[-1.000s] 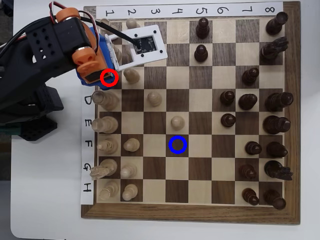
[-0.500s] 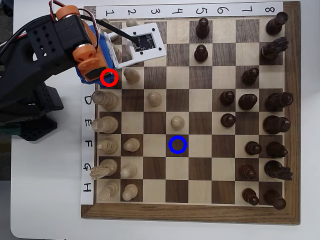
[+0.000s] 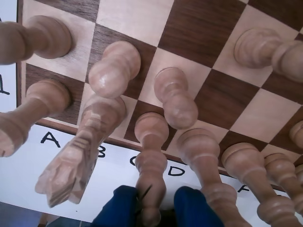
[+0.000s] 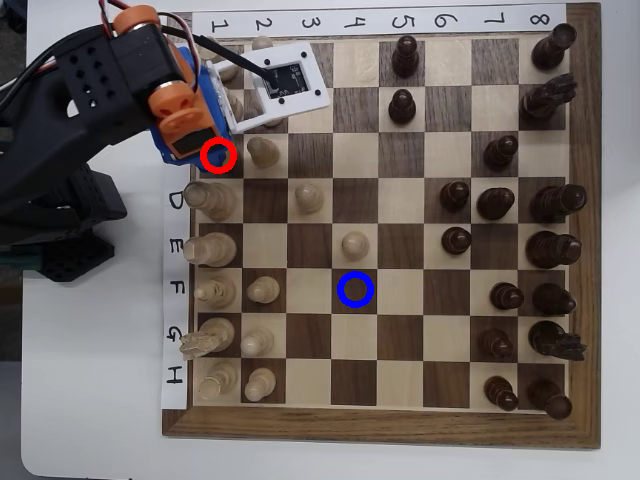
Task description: Move the piece to destination
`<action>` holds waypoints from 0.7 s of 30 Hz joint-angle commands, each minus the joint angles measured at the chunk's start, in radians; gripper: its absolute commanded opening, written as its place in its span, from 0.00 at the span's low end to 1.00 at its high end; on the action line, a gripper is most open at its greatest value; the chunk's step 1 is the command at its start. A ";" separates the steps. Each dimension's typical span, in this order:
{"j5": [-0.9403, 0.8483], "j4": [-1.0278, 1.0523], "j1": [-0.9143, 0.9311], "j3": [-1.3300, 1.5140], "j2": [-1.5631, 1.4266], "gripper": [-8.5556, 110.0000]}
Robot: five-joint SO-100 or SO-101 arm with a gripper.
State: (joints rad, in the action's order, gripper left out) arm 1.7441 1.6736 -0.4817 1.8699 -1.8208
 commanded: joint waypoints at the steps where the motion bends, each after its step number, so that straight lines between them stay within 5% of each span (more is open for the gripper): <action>1: 0.342 0.021 -0.032 -0.002 0.002 0.18; 21: 0.334 -0.014 -0.020 0.023 0.049 0.18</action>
State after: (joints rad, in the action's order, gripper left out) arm 1.7441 1.6720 -0.4939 1.8914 -1.7733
